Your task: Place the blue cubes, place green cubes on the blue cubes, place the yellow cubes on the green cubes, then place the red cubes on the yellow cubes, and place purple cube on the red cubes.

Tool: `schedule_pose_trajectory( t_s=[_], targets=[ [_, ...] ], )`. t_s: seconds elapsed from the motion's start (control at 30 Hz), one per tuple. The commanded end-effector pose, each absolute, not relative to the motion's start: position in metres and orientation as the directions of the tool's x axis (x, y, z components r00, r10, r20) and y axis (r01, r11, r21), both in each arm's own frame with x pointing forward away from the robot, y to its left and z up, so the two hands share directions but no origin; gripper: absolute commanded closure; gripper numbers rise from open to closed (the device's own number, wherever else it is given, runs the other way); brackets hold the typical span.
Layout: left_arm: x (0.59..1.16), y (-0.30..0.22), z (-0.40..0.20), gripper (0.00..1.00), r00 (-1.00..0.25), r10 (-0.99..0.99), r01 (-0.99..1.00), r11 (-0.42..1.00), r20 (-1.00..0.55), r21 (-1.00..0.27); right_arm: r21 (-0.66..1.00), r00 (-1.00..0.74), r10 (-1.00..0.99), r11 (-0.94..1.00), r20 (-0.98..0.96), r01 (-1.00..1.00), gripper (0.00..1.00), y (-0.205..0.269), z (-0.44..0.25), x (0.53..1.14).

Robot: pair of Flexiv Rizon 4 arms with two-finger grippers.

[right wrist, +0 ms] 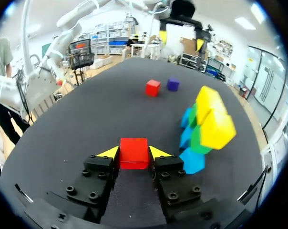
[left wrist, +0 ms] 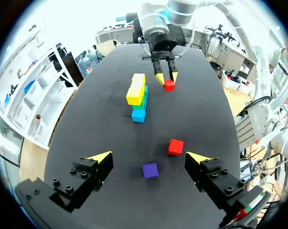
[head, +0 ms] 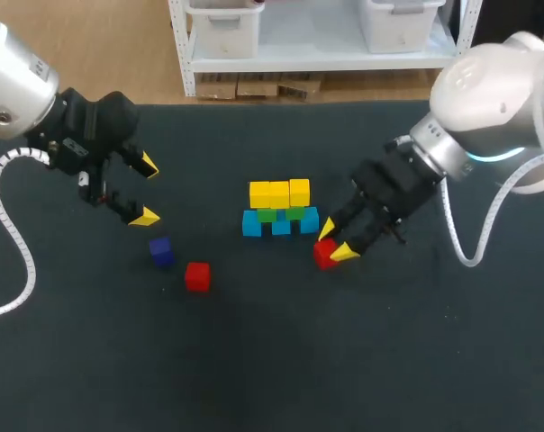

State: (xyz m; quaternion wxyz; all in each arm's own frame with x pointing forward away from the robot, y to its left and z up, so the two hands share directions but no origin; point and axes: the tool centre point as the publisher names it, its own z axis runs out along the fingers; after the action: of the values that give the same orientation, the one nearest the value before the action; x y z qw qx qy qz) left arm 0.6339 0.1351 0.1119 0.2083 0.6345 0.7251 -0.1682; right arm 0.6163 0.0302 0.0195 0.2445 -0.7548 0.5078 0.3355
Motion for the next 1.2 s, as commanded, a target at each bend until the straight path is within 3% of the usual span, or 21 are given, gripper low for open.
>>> schedule_pose_trajectory(
  t_s=[0.03, 0.4, 1.2],
  targets=[
    [0.634, 0.136, 0.111, 0.00, -0.104, 0.848, 0.991, 0.136, -0.520, 0.023, -0.057, 0.232, -0.623, -0.288, -0.747, -0.956, 1.00, 0.020, 0.060, 0.606],
    [0.634, 0.136, 0.111, 0.00, -0.104, 0.848, 0.991, 0.136, -0.520, 0.023, -0.145, 0.135, -0.637, -0.037, -0.759, -0.989, 1.00, 0.022, 0.121, 0.632],
    [0.634, 0.136, 0.111, 0.00, -0.104, 0.848, 0.991, 0.136, -0.520, 0.023, -0.128, 0.124, -0.643, -0.040, -0.756, -0.991, 1.00, 0.075, 0.109, 0.676]
  ],
)
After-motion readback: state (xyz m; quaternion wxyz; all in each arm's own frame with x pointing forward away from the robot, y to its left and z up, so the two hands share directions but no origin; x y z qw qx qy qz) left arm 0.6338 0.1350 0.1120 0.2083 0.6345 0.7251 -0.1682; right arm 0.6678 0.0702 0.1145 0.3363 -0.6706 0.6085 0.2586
